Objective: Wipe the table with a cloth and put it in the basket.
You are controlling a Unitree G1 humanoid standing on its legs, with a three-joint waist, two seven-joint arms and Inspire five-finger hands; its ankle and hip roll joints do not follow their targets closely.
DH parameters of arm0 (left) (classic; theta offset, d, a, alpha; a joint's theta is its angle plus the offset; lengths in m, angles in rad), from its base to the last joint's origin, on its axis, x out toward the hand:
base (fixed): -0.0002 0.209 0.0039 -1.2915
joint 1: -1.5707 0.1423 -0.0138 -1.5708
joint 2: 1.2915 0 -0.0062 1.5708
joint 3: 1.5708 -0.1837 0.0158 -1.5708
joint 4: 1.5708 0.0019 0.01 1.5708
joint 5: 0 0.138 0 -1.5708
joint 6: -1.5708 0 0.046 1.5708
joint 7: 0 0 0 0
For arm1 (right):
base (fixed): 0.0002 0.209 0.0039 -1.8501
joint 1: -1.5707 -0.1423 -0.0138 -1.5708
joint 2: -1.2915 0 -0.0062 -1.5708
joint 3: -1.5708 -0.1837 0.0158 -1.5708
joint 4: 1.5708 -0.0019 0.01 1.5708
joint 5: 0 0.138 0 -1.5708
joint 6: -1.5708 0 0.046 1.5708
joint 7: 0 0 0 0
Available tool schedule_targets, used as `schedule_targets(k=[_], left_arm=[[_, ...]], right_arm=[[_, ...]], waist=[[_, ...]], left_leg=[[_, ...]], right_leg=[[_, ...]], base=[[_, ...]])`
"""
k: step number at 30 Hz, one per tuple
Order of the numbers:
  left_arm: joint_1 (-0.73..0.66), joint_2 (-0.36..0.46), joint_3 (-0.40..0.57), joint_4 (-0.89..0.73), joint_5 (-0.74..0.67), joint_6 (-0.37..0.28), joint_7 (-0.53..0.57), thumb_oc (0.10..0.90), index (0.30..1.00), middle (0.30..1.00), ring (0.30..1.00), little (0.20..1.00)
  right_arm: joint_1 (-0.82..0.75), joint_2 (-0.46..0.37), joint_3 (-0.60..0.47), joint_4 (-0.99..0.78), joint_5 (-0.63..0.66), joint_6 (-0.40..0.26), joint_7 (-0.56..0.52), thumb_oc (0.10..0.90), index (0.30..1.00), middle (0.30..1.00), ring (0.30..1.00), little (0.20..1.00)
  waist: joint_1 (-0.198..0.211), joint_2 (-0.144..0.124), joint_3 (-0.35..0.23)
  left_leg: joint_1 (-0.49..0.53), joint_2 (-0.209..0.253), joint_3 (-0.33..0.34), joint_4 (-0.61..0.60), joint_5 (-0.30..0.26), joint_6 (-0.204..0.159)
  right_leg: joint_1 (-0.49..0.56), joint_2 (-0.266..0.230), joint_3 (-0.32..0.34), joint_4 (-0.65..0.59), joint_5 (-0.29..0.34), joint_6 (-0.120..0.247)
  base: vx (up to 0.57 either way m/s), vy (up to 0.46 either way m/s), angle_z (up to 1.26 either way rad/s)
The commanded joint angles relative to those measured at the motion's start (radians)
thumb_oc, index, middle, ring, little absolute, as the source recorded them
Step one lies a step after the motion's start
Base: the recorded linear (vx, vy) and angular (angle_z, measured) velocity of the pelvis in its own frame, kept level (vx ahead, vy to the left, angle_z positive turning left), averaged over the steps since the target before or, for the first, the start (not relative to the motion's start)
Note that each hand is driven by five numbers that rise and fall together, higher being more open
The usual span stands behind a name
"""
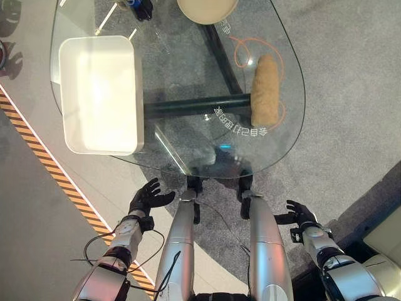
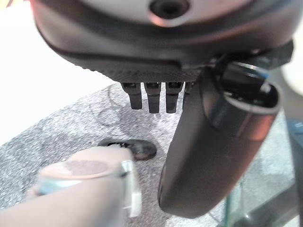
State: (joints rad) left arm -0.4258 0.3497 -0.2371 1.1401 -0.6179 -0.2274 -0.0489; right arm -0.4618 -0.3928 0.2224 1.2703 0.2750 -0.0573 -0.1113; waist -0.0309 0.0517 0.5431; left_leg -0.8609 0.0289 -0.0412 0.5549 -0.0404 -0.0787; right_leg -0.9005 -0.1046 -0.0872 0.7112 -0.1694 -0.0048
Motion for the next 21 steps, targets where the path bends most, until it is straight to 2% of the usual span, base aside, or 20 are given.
schedule_targets(k=[1, 6, 7, 9, 17, 19, 21], left_arm=[[0.067, 0.008, 0.054, -0.004, -0.029, -0.018, 0.01, 0.8, 0.9, 0.9, 0.9, 0.9], [0.085, 0.007, 0.056, -0.012, -0.037, -0.032, -0.001, 0.8, 0.9, 0.9, 0.9, 0.9], [0.089, 0.005, 0.056, -0.011, -0.036, -0.033, -0.002, 0.8, 0.9, 0.9, 0.9, 0.9], [0.096, 0.004, 0.051, -0.017, -0.038, -0.034, -0.003, 0.8, 0.9, 0.9, 0.9, 0.9], [0.098, 0.023, 0.042, -0.014, -0.053, -0.02, -0.01, 0.8, 0.9, 0.9, 0.9, 0.9], [0.102, 0.029, 0.034, -0.023, -0.059, -0.015, -0.006, 0.8, 0.9, 0.9, 0.9, 0.9], [0.111, 0.03, 0.026, -0.034, -0.061, -0.016, 0.002, 0.8, 0.9, 0.9, 0.9, 0.9]], right_arm=[[0.11, -0.046, -0.036, -0.011, -0.008, -0.043, -0.037, 0.8, 0.9, 0.9, 0.9, 0.9], [0.122, -0.049, -0.049, -0.038, -0.017, -0.087, -0.089, 0.8, 0.9, 0.9, 0.9, 0.9], [0.125, -0.049, -0.049, -0.037, -0.018, -0.09, -0.092, 0.8, 0.9, 0.9, 0.9, 0.9], [0.128, -0.051, -0.053, -0.042, -0.029, -0.106, -0.113, 0.8, 0.9, 0.9, 0.9, 0.9], [0.116, -0.071, -0.094, -0.082, -0.001, -0.228, -0.294, 0.8, 0.9, 0.9, 0.9, 0.9], [0.105, -0.078, -0.109, -0.14, 0.031, -0.273, -0.353, 0.8, 0.9, 0.9, 0.9, 0.9], [0.084, -0.095, -0.117, -0.216, 0.052, -0.279, -0.374, 0.8, 0.9, 0.9, 0.9, 0.9]], waist=[[0.003, -0.001, -0.023], [0.004, -0.002, -0.023], [0.004, -0.002, -0.023], [0.004, -0.002, -0.023], [0.003, -0.008, -0.023], [0.002, -0.01, -0.023], [0.003, -0.011, -0.023]], left_leg=[[-0.077, -0.006, 0.05, 0.152, -0.069, 0.058], [-0.113, -0.006, 0.047, 0.202, -0.087, 0.06], [-0.103, -0.007, 0.044, 0.221, -0.123, 0.056], [-0.107, -0.008, 0.043, 0.229, -0.128, 0.057], [-0.126, -0.006, 0.041, 0.278, -0.149, 0.058], [-0.127, -0.006, 0.041, 0.284, -0.153, 0.06], [-0.127, -0.008, 0.041, 0.287, -0.155, 0.062]], right_leg=[[-0.031, 0.016, 0.012, 0.041, 0.024, 0.007], [-0.064, 0.018, 0.011, 0.094, 0.008, -0.001], [-0.055, 0.018, 0.015, 0.114, -0.024, 0.006], [-0.06, 0.018, 0.014, 0.124, -0.028, 0.005], [-0.073, 0.018, 0.009, 0.161, -0.036, 0.003], [-0.075, 0.018, 0.009, 0.161, -0.032, 0.003], [-0.074, 0.018, 0.007, 0.162, -0.029, 0.003]], base=[[0.03, -0.002, -0.07], [0.03, 0.0, -0.05], [0.08, -0.001, 0.0], [0.05, -0.005, -0.03], [0.02, -0.003, 0.02], [0.03, -0.022, 0.35], [0.03, -0.031, -0.11]])
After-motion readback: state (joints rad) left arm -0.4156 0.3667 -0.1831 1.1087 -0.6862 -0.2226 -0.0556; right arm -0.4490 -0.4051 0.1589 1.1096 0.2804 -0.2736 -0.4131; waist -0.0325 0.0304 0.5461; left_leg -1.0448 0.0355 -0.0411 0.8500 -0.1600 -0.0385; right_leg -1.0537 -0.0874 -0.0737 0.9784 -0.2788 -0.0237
